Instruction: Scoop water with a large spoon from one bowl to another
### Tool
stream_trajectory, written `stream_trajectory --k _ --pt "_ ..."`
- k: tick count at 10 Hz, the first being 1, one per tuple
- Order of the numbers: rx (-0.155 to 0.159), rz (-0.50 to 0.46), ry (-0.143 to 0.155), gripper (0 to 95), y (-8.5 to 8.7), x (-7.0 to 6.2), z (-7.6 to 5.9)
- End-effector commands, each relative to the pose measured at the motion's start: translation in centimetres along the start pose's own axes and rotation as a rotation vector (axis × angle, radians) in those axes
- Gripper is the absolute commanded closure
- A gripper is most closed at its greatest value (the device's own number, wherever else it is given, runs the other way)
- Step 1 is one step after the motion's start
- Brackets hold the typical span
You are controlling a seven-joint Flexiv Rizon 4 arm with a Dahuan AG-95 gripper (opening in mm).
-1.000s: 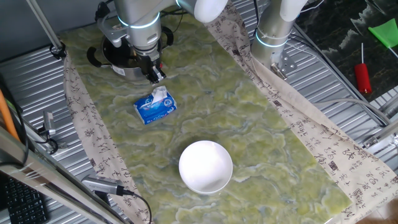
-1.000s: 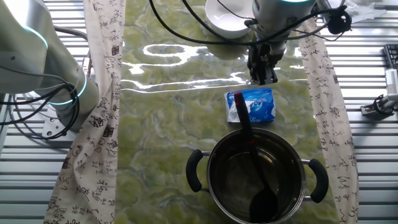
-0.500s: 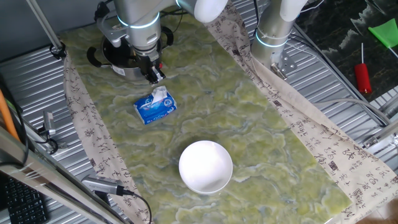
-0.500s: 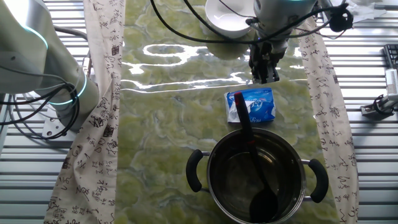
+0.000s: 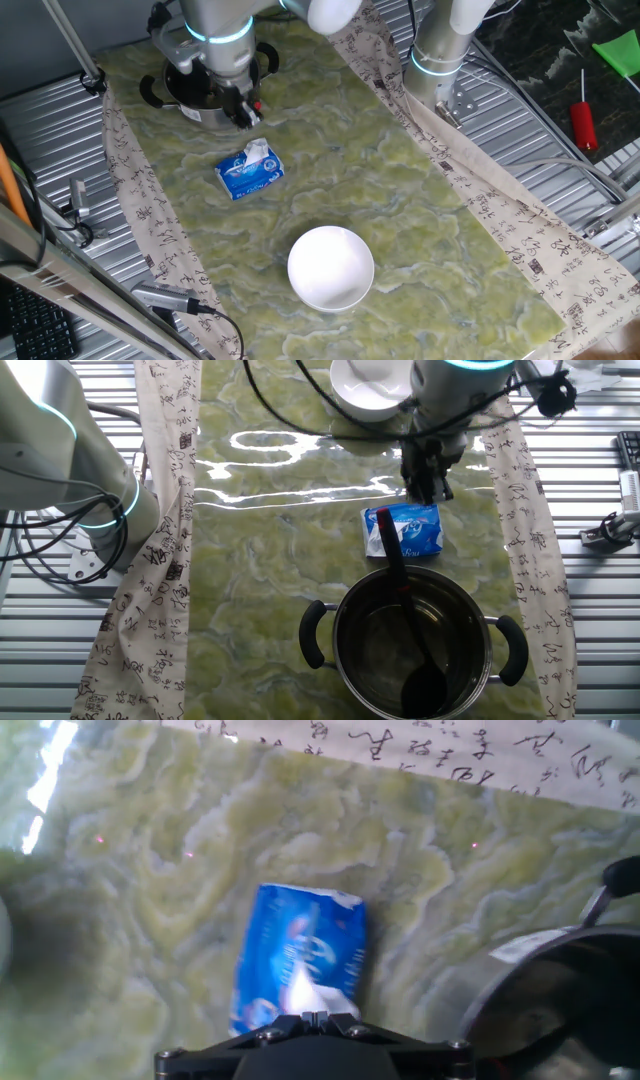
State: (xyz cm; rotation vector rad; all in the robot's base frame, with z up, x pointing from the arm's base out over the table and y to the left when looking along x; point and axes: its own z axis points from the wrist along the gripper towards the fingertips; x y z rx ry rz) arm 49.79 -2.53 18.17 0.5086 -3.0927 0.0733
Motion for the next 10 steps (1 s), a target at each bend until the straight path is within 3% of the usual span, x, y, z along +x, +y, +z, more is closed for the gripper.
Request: stream_trajectory --k 1,6,10 --pt "0.001 -0.104 -0.001 95.0 -1.6 0.8 -0.4" --pt "0.011 -0.284 0.014 95.0 -3.7 1.0 -2.1" --pt "-0.002 -0.617 0.036 95.0 -5.1 2.3 -2.7"
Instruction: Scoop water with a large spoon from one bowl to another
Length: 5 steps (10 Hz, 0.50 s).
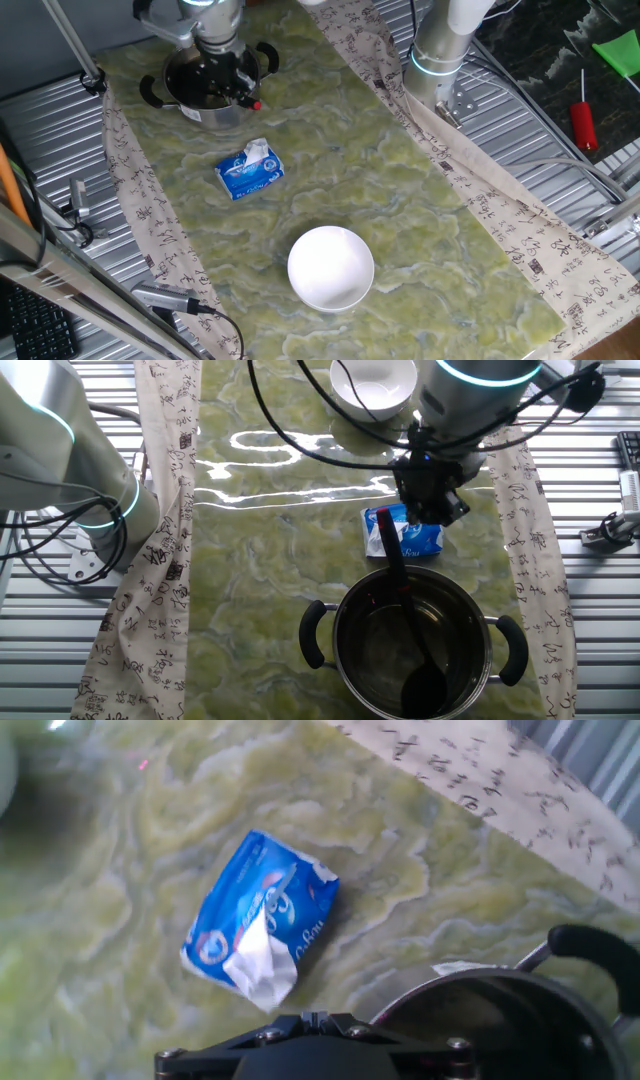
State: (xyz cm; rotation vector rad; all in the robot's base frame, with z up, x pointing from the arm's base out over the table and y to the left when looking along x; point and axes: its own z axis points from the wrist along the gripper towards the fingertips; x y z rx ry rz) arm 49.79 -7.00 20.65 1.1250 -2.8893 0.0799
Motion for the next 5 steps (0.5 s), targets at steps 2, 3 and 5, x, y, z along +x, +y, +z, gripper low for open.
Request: stream_trajectory --k 2,3,5 --pt "-0.003 -0.273 0.013 95.0 -0.5 1.5 -0.4" --pt "0.006 -0.284 0.016 95.0 -0.5 1.7 -0.5" --pt "0.002 -0.392 -0.002 95.0 -0.7 2.4 -0.4"
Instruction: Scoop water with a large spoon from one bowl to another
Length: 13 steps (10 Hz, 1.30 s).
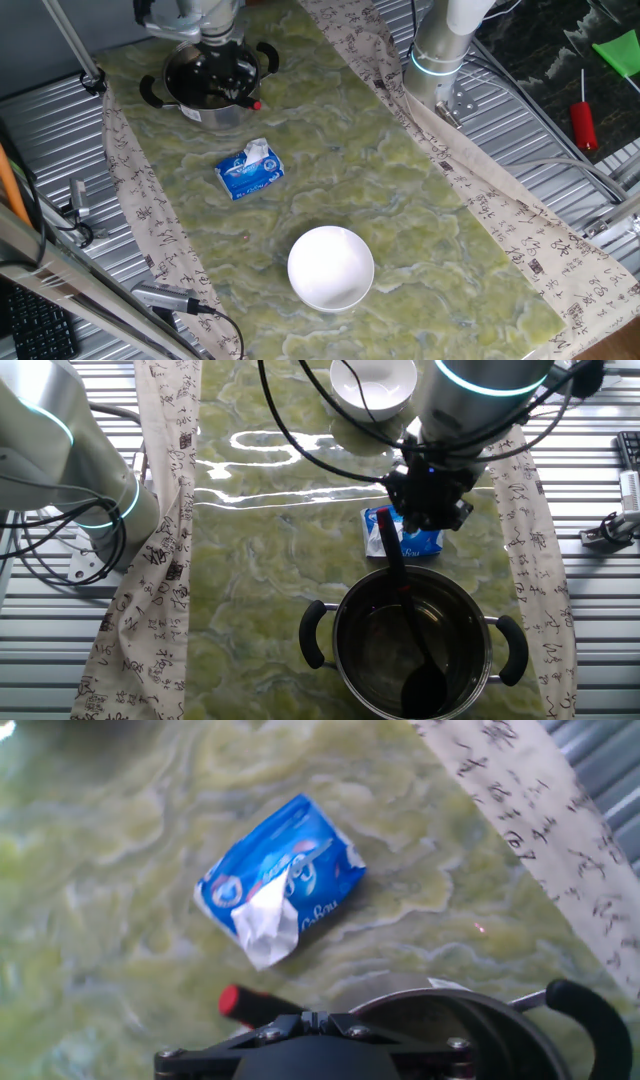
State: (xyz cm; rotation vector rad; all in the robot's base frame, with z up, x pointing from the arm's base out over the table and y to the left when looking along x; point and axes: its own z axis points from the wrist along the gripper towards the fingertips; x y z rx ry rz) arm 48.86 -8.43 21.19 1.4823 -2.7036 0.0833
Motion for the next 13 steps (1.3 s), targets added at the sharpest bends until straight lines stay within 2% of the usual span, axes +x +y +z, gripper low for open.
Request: stream_trajectory --k 1,2,5,7,8,10,12,13 --pt "0.003 -0.174 -0.022 95.0 0.0 1.2 0.0" --pt "0.004 -0.195 -0.023 95.0 0.0 1.5 0.0" --pt "0.012 -0.355 -0.038 95.0 -0.3 2.0 0.6" --pt "0.005 -0.429 -0.074 95.0 -0.5 2.0 1.0" --pt "0.005 -0.475 -0.080 95.0 -0.7 2.0 1.3" --pt "0.012 -0.543 -0.077 95.0 -0.7 2.1 1.5" --pt "0.016 -0.571 -0.079 95.0 -0.7 2.1 1.5" --pt "0.021 -0.597 -0.067 95.0 -0.6 2.1 1.6"
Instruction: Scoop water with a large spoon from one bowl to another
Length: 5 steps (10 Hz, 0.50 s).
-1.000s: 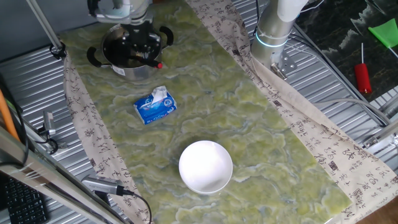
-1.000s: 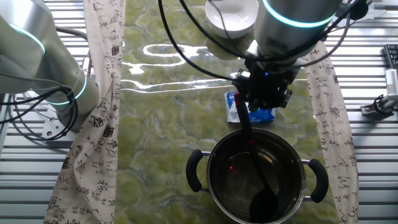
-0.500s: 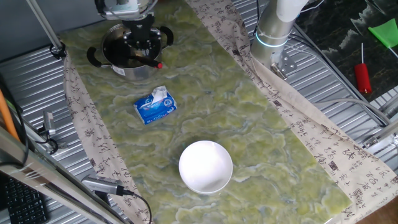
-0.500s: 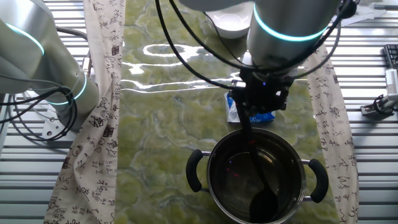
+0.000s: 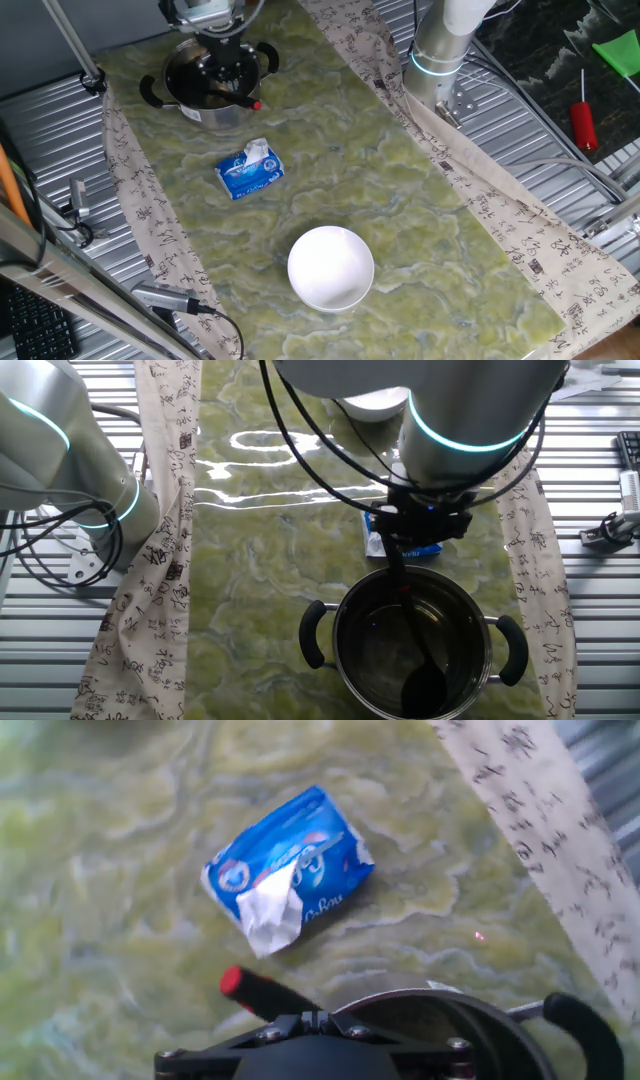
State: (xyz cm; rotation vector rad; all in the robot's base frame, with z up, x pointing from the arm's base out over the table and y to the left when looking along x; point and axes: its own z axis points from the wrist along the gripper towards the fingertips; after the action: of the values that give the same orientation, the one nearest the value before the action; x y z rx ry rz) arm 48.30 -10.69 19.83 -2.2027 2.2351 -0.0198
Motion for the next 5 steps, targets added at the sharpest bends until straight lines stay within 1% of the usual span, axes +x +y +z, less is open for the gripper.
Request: stream_trajectory --k 1,2,4,5 --pt "0.002 -0.047 0.016 95.0 0.08 0.01 0.04" --pt "0.003 -0.045 0.014 95.0 0.08 0.01 0.04" --pt "0.007 -0.046 0.029 95.0 0.02 0.04 0.16" --pt "0.007 -0.046 0.022 95.0 0.02 0.04 0.16"
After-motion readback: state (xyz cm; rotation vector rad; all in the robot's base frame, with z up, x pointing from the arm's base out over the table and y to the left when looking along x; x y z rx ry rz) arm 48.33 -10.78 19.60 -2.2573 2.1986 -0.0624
